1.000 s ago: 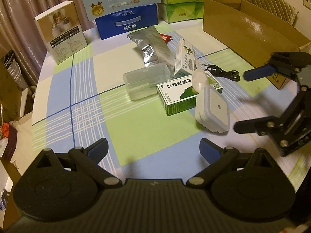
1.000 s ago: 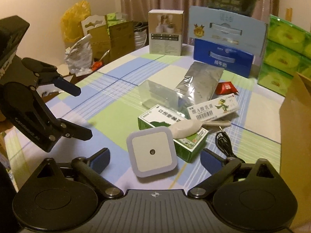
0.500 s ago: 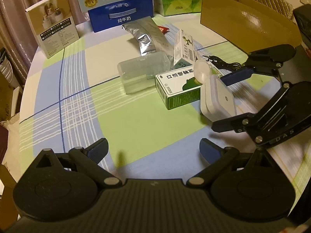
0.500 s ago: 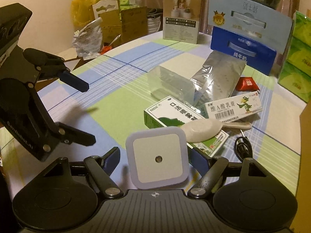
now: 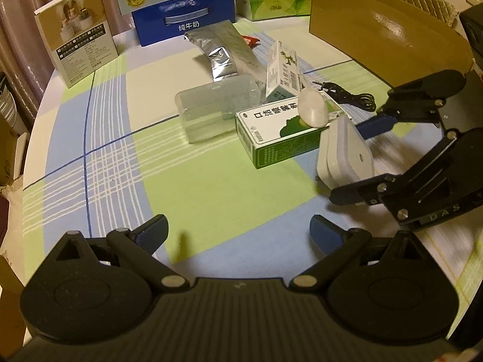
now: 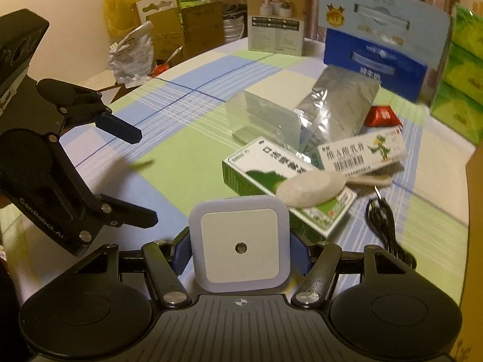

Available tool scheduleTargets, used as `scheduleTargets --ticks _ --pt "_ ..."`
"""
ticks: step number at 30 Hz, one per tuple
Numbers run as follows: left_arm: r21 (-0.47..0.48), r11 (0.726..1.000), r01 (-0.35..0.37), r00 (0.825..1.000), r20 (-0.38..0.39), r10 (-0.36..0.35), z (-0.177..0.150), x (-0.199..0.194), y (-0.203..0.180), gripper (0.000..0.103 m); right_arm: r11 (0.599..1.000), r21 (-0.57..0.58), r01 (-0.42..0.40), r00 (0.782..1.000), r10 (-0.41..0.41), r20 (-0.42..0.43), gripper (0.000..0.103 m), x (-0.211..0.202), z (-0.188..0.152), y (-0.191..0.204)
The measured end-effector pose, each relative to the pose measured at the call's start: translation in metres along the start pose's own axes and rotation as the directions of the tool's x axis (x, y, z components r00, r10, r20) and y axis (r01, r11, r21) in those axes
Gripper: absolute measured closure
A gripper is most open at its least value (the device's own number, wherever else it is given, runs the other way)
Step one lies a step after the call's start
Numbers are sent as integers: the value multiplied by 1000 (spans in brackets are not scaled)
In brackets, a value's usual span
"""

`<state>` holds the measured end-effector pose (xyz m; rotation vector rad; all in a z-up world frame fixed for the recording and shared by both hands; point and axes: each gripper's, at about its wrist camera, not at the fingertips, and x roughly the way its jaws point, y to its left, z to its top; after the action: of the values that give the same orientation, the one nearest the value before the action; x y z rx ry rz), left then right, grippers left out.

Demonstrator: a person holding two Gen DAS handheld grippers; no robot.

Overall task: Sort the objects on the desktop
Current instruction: 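Grasp the white square night light with the right tool, then grasp the white plastic spoon with the left tool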

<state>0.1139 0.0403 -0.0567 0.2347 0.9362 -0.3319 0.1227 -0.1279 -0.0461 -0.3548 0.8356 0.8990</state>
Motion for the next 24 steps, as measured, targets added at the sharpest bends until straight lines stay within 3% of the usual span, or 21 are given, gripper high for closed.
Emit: scheduleTargets --ticks 8,15,24 --pt "43 999 6 1000 19 -7 13 -7 -20 7 994 93 54 998 -51 -30 41 -25 -16 -14" --pt "68 998 20 999 45 -23 32 -3 -38 17 971 188 149 989 -145 -36 41 -48 -28 -43" --pt "122 992 42 995 81 -52 63 20 -59 26 960 220 173 985 -170 -32 41 -57 -38 -63"
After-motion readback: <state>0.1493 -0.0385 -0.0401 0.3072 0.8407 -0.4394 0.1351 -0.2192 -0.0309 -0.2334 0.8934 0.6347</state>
